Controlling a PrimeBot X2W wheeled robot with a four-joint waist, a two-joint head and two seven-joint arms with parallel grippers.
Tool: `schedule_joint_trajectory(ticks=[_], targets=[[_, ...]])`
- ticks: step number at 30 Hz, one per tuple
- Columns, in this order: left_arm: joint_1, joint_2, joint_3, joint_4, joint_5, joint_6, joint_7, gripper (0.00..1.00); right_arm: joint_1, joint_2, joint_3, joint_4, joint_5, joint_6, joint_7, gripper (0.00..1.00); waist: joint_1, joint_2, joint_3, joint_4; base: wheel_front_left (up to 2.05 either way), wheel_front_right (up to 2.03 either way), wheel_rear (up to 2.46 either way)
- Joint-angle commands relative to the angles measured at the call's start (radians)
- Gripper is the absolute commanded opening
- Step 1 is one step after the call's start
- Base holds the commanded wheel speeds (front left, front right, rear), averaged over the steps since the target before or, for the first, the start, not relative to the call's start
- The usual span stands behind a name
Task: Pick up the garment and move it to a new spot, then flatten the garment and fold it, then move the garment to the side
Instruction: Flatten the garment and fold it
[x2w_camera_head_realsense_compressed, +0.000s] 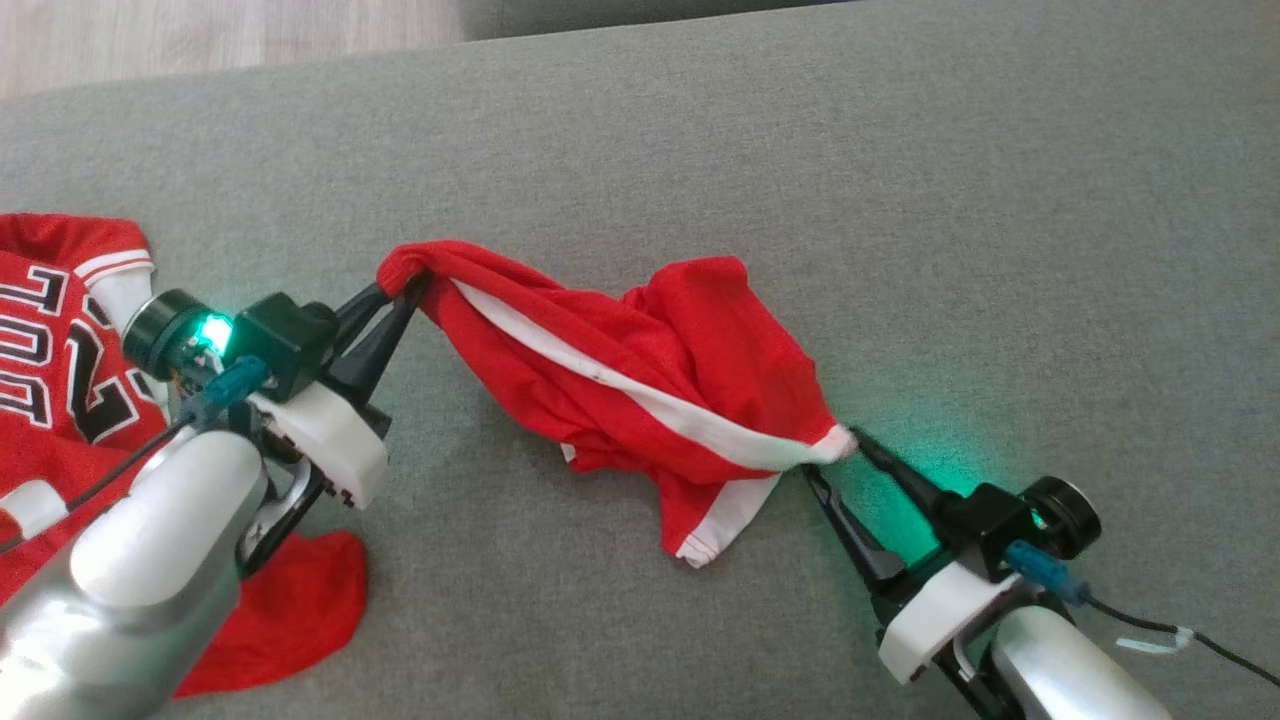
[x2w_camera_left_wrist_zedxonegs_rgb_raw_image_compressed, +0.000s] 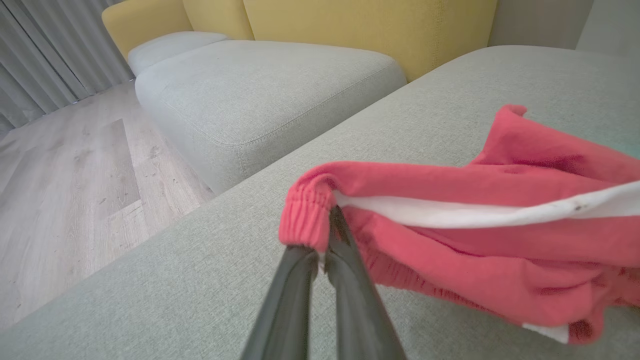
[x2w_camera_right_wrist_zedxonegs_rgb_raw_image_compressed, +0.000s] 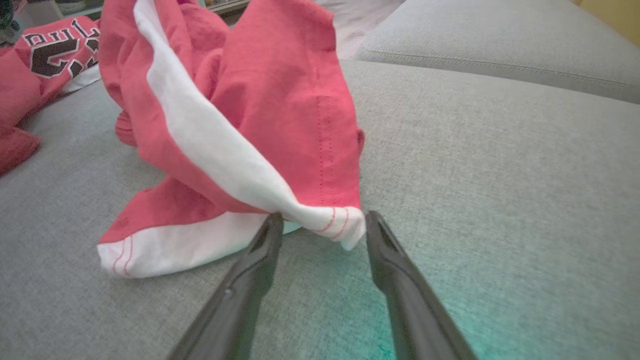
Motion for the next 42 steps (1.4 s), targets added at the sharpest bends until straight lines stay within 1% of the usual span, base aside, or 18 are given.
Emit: schedule_joint_trajectory(ticks=[1, 2, 3, 5, 7, 10, 12, 15, 18, 20, 21, 23, 27, 30, 34, 36, 38, 42], targets=[[-0.059, 0.031, 0.042, -0.017, 0.005, -0.003, -0.01, 0.0, -0.016, -0.007, 0.019, -0.016, -0.012, 0.008, -0.004, 0.58, -0.0001, 0.0, 0.0, 0.001, 0.0, 0.0, 0.0], [-0.06, 0.031, 0.04, -0.017, 0.005, -0.004, -0.01, 0.0, -0.021, -0.007, 0.023, -0.011, -0.015, 0.008, -0.004, 0.55, -0.0001, 0.0, 0.001, 0.001, 0.0, 0.0, 0.0], [-0.06, 0.031, 0.04, -0.017, 0.004, -0.004, -0.011, 0.0, -0.024, -0.006, 0.024, -0.008, -0.015, 0.008, -0.004, 0.55, -0.0001, 0.0, 0.002, 0.001, 0.0, 0.0, 0.0], [-0.059, 0.032, 0.038, -0.017, 0.002, -0.005, -0.012, 0.0, -0.028, -0.005, 0.029, -0.001, -0.017, 0.008, -0.004, 0.41, -0.0001, 0.0, 0.002, 0.0, 0.0, 0.0, 0.0], [-0.057, 0.034, 0.036, -0.017, 0.0, -0.006, -0.013, 0.0, -0.031, -0.004, 0.029, 0.001, -0.022, 0.008, -0.004, 0.0, -0.0001, 0.0, 0.001, -0.001, 0.0, 0.0, 0.0], [-0.055, 0.038, 0.035, -0.02, 0.0, -0.006, -0.017, 0.0, -0.033, -0.002, 0.009, -0.01, -0.041, 0.008, -0.004, 0.0, -0.0001, 0.0, -0.002, -0.006, 0.0, 0.0, 0.0], [-0.063, 0.045, 0.034, -0.032, 0.011, -0.004, -0.028, 0.0, -0.032, 0.0, -0.031, -0.036, -0.054, 0.008, -0.004, 0.0, -0.0001, 0.0, -0.002, -0.011, 0.0, 0.0, 0.0], [-0.091, 0.051, 0.038, -0.069, 0.029, 0.004, -0.04, 0.0, -0.031, 0.003, -0.122, -0.096, -0.069, 0.008, -0.004, 0.0, -0.0001, 0.0, 0.004, -0.023, 0.0, 0.0, 0.0], [-0.142, 0.06, 0.045, -0.115, 0.047, 0.004, -0.031, 0.0, -0.062, -0.008, -0.216, -0.156, -0.101, 0.008, -0.004, 0.0, -0.0001, 0.0, 0.013, -0.047, 0.0, 0.0, 0.0], [-0.193, 0.062, 0.044, -0.141, 0.062, -0.004, -0.01, 0.0, -0.102, -0.018, -0.274, -0.196, -0.118, 0.008, -0.004, 0.0, -0.0001, 0.0, 0.021, -0.066, 0.0, 0.0, 0.0], [-0.263, 0.058, 0.036, -0.158, 0.081, -0.018, 0.02, 0.0, -0.16, -0.042, -0.322, -0.223, -0.136, 0.008, -0.004, 0.0, -0.0001, 0.0, 0.033, -0.084, 0.0, 0.0, 0.0], [-0.346, 0.034, 0.031, -0.163, 0.092, -0.033, 0.045, 0.0, -0.231, -0.072, -0.362, -0.234, -0.144, 0.008, -0.004, 0.0, -0.0001, 0.0, 0.049, -0.099, 0.0, 0.0, 0.0], [-0.549, -0.046, 0.03, -0.114, 0.125, -0.049, 0.054, 0.0, -0.411, -0.154, -0.425, -0.214, -0.146, 0.008, -0.004, 0.0, -0.0001, 0.0, 0.095, -0.127, 0.0, 0.0, 0.0], [-0.694, -0.105, 0.039, -0.041, 0.161, -0.052, 0.017, 0.0, -0.55, -0.215, -0.471, -0.197, -0.162, 0.008, -0.004, 0.0, -0.0001, 0.0, 0.127, -0.155, 0.0, 0.0, 0.0], [-0.827, -0.152, 0.066, 0.046, 0.2, -0.038, -0.067, 0.0, -0.673, -0.255, -0.535, -0.205, -0.181, 0.008, -0.004, 0.0, -0.0001, 0.0, 0.154, -0.189, 0.0, 0.0, 0.0], [-0.841, -0.163, 0.076, 0.072, 0.191, -0.04, -0.093, 0.0, -0.682, -0.269, -0.553, -0.214, -0.187, 0.008, -0.004, 0.0, -0.0001, 0.0, 0.159, -0.196, 0.0, 0.0, 0.0], [-0.816, -0.161, 0.074, 0.077, 0.178, -0.044, -0.112, 0.0, -0.658, -0.28, -0.571, -0.225, -0.188, 0.008, -0.004, 0.0, -0.0001, 0.0, 0.16, -0.197, 0.0, 0.0, 0.0], [-0.658, -0.119, 0.021, 0.034, 0.157, -0.053, -0.128, 0.0, -0.509, -0.273, -0.571, -0.244, -0.176, 0.008, -0.004, 0.0, -0.0001, 0.0, 0.161, -0.194, 0.0, 0.0, 0.0]])
